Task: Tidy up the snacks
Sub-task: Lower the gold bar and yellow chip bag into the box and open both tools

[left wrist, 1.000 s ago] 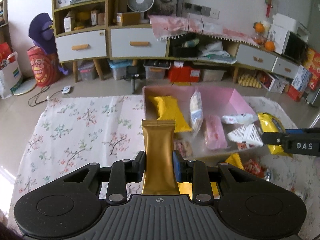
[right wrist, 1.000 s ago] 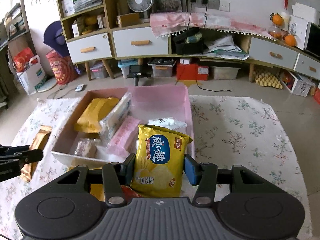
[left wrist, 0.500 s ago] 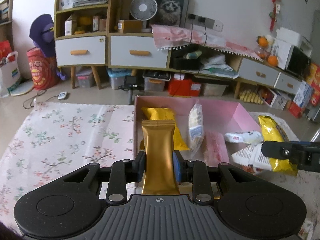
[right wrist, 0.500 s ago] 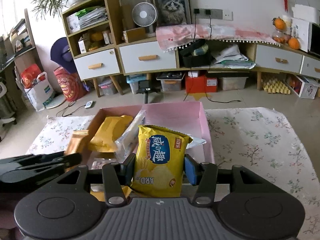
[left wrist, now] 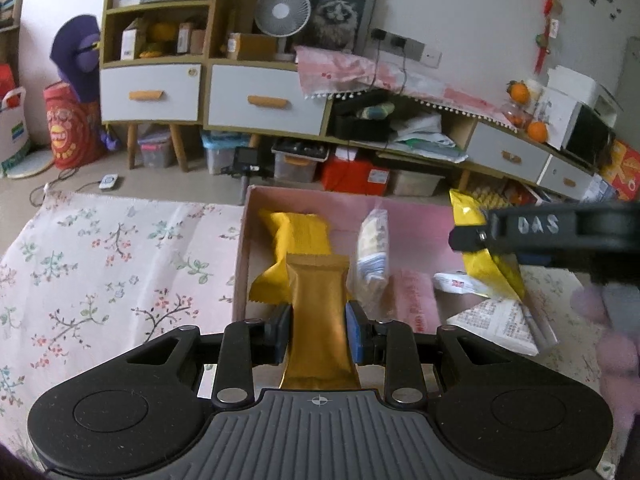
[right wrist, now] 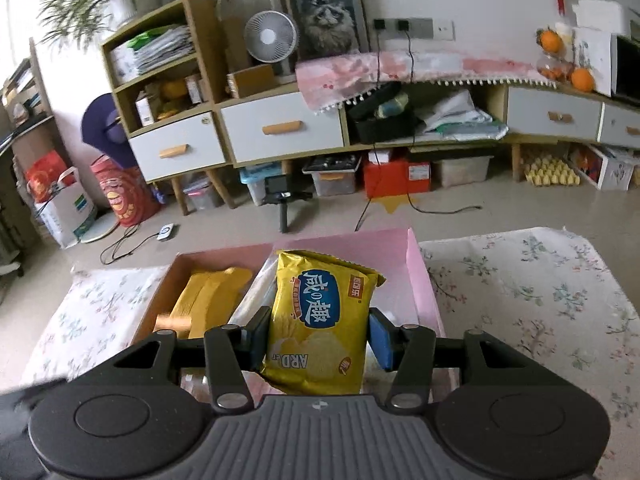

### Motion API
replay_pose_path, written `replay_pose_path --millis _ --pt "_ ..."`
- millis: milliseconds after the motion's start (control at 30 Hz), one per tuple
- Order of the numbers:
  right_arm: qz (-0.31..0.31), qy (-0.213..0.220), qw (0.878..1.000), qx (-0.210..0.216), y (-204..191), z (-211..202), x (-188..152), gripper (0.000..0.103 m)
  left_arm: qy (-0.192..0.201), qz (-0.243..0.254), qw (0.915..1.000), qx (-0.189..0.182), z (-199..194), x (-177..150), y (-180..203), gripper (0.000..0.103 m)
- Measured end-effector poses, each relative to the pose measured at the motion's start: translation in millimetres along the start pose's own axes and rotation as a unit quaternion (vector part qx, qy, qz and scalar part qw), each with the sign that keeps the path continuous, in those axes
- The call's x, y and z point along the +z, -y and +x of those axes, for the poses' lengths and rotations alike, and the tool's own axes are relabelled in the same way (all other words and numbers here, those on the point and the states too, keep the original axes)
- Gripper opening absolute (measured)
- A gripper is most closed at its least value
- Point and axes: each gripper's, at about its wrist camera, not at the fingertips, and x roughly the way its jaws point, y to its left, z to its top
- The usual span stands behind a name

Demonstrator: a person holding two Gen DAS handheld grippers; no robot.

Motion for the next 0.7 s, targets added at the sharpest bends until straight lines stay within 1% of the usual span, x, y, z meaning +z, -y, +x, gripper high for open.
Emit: replay_pose_path --millis 100,233,300,333,400,433,500,600,700 --pt "-0.003 -0.011 1.000 -0.008 -3 15 10 0.025 0.000 -0.007 1.0000 0.001 4 -1 -4 0.027" --pt "-0.037 -0.022 0.999 -0.025 -13 27 14 0.025 0.002 -0.006 1.0000 0.000 5 -2 -4 0.027" --pt "-0.053 -0.023 0.998 -0.032 -17 30 12 0.025 0.005 0.002 1.0000 0.005 5 -2 -2 0.030" --pt "-0.058 -0.023 0.997 -0.033 -17 30 11 0.026 0.005 0.006 0.9999 0.007 5 -2 0 0.033" --pt "-0.062 -0.024 0.997 -0.035 -16 28 10 0.028 -0.002 0.014 0.9999 0.009 5 -1 2 0.051" --pt "-0.062 -0.023 0.997 -0.036 -16 26 10 0.039 -0.001 0.016 0.9998 0.009 4 -1 4 0.055" --pt "-0.063 -0.021 0.997 -0.040 -14 22 11 0.050 0.001 0.023 0.9997 0.008 1 -1 6 0.064" --pt "-0.067 -0.022 0.997 -0.040 -11 15 13 0.050 0.001 0.037 0.9992 0.011 -4 0 12 0.074" --pt "-0.062 -0.021 0.997 -0.038 -8 3 13 0.055 0.001 0.048 0.9988 0.007 -10 1 18 0.078"
